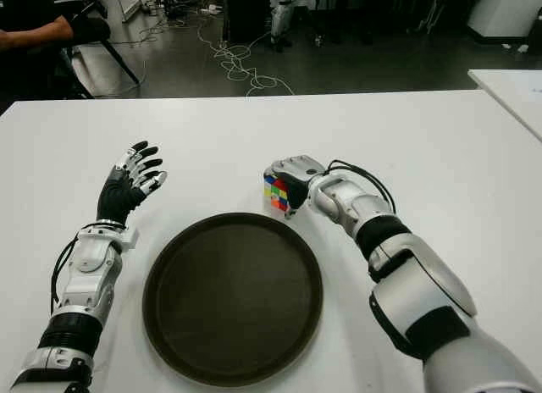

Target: Pick up the Rubik's Cube and put it in the plate

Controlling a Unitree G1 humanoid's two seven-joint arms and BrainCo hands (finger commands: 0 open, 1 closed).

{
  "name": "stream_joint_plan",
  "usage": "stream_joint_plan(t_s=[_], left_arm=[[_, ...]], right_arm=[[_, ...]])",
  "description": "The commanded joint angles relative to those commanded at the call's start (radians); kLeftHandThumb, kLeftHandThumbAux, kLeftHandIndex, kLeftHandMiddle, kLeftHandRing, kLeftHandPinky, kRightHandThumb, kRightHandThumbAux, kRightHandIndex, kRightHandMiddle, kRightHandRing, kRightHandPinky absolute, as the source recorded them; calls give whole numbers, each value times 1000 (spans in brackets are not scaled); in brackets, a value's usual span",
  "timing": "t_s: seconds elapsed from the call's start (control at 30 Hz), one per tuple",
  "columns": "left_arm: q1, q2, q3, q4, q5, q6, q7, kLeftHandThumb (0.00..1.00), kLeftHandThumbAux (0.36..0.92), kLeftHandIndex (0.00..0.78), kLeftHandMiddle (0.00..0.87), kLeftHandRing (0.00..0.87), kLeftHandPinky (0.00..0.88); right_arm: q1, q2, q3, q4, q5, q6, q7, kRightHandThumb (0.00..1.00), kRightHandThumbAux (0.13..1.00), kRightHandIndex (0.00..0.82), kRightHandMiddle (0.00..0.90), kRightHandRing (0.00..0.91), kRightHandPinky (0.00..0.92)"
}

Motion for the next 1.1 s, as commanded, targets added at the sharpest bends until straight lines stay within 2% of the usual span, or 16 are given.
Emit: stream_joint_plan(t_s=[0.13, 0.2, 0.3, 0.4, 0.5, 0.6, 0.63, 0.67, 0.7, 0.77, 0.8, 0.83, 0.87, 0.93, 1.03, 1.1], left_arm=[[2, 1, -3, -2, 6, -1, 4, 149, 766, 122, 171, 176, 174], [3, 2, -4, -4, 7, 1, 5, 147, 765, 119, 171, 175, 177], [3, 2, -4, -5, 8, 2, 4, 147, 763, 114, 170, 176, 183], [3, 3, -4, -6, 7, 0, 1, 147, 761, 110, 170, 178, 185], [4, 3, -5, -7, 6, 0, -1, 147, 763, 111, 171, 179, 187], [5, 3, -5, -9, 4, 0, -3, 148, 764, 116, 174, 180, 192], [5, 2, -5, -12, 4, 1, -2, 148, 764, 120, 176, 182, 190], [6, 1, -6, -15, 5, 1, 0, 139, 771, 132, 181, 185, 187], [7, 0, -7, -18, 7, 1, 3, 140, 772, 133, 183, 187, 190], [9, 0, -8, -21, 10, 1, 6, 141, 772, 135, 186, 190, 193], [9, 0, -8, -23, 10, 1, 7, 142, 771, 135, 186, 190, 193], [10, 0, -8, -24, 11, 2, 7, 143, 771, 134, 186, 190, 193], [9, 0, -7, -20, 11, 0, 8, 145, 772, 131, 184, 189, 191], [8, 0, -5, -14, 10, -3, 7, 152, 776, 128, 182, 186, 188], [5, 1, -5, -8, 10, -6, 4, 159, 779, 122, 176, 182, 189], [4, 2, -5, -6, 8, -7, 0, 159, 782, 116, 170, 179, 193]], right_arm=[[0, 5, -1, 11, 9, -5, 3, 0, 883, 242, 224, 218, 186], [1, 7, -4, 14, 16, -9, 3, 0, 891, 276, 257, 265, 250], [3, 7, -8, 17, 26, -16, -1, 0, 904, 359, 377, 408, 397], [7, 9, -13, 20, 38, -22, -5, 0, 911, 419, 486, 502, 466], [7, 10, -15, 22, 43, -22, -1, 0, 911, 446, 536, 540, 491], [7, 11, -15, 24, 44, -18, 1, 0, 907, 439, 549, 549, 493], [6, 12, -14, 25, 43, -16, 0, 0, 905, 402, 528, 530, 475], [6, 12, -13, 25, 41, -14, -6, 0, 896, 247, 367, 362, 298], [7, 11, -12, 23, 40, -11, -15, 54, 902, 232, 340, 335, 280], [9, 10, -13, 20, 38, -9, -26, 232, 894, 228, 314, 314, 277], [10, 10, -14, 18, 39, -7, -35, 259, 892, 228, 311, 311, 276], [13, 10, -16, 15, 40, -5, -49, 416, 836, 291, 317, 318, 293], [17, 11, -20, 11, 40, -1, -80, 519, 799, 333, 334, 332, 316], [21, 12, -23, 8, 39, 4, -115, 670, 748, 359, 401, 370, 361], [24, 14, -25, 8, 39, 12, -159, 777, 713, 372, 458, 410, 405], [27, 16, -27, 9, 39, 19, -197, 809, 703, 371, 484, 438, 436]])
